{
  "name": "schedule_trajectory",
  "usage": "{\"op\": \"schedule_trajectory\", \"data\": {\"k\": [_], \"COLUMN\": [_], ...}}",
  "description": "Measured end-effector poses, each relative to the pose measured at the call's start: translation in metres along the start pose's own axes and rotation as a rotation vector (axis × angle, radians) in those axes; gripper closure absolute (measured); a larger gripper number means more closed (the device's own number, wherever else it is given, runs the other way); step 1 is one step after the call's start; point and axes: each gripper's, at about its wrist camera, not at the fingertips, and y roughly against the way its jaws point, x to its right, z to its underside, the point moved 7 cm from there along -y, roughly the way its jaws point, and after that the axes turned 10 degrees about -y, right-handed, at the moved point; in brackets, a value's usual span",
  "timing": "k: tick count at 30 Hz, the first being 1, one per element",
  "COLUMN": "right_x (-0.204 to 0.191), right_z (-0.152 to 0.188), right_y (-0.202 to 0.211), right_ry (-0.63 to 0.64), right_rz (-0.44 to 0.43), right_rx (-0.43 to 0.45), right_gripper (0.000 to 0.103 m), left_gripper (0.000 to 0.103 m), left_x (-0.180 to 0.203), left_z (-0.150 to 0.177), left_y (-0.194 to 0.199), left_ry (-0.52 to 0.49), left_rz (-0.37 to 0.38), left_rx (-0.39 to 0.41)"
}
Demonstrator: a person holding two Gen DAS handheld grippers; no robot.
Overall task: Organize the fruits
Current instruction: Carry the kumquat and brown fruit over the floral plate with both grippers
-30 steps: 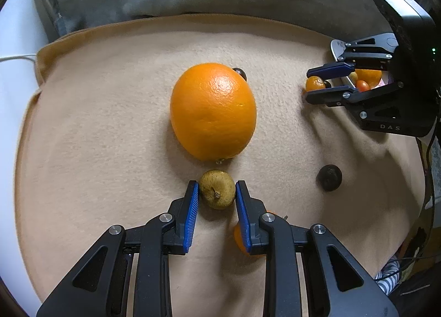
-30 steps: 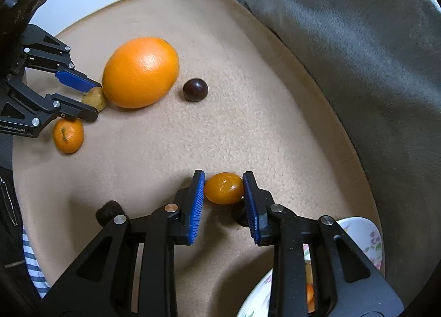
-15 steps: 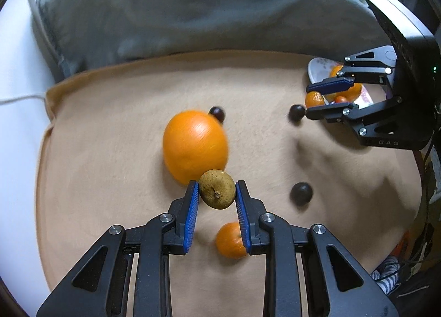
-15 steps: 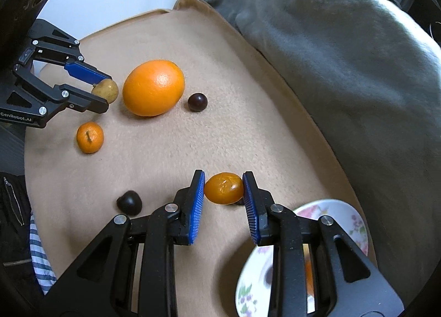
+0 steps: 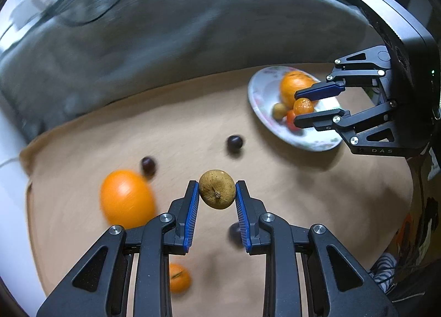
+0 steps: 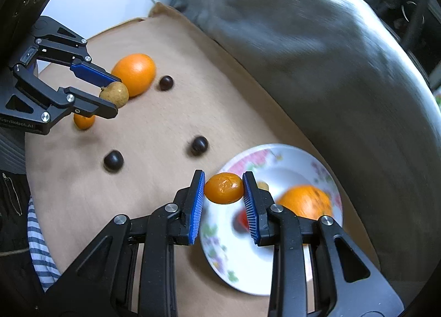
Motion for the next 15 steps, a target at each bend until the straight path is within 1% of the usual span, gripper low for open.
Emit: {"op": "schedule_trajectory", "data": {"k": [10, 15], "right_x": [0.047, 0.064], "right_z": [0.033, 0.049], "right_y": [0.015, 0.021], "right_ry": [-0.095, -0.135], "right_rz": [0.03, 0.036], "right_rx": [0.01, 0.017], "right_gripper": [0.074, 0.074], "left_gripper": [0.078, 0.078], "left_x": [0.045, 0.061], "left_z": [-0.042, -0.059], "left_y": [-0.021, -0.032], "left_ry": [-0.093, -0.116], "left_rz": [0.046, 0.054], "left_rx": [0.006, 0.003]}}
